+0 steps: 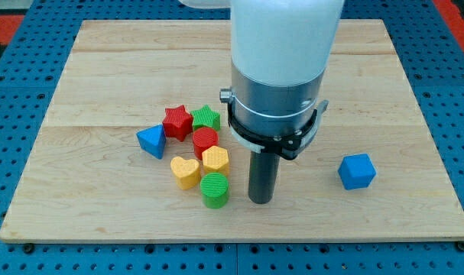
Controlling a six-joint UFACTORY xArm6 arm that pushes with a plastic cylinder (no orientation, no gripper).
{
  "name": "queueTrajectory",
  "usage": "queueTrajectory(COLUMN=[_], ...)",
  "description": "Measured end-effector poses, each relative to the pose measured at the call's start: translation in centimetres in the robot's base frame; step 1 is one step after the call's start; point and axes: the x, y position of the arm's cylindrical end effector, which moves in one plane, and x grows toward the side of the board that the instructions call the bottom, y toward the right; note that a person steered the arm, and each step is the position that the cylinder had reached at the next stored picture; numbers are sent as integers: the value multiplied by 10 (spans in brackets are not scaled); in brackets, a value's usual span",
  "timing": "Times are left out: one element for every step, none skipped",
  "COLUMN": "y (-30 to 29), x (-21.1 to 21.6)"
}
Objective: Push the green circle to the bottom left to the blue triangle
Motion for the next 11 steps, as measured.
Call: queueTrajectory(y=[-35,-91,-139,-173,-174,-141,-171,-212,-222,-222,-222], x=[-3,-3,-3,-3,25,31,48,53,45,32,12])
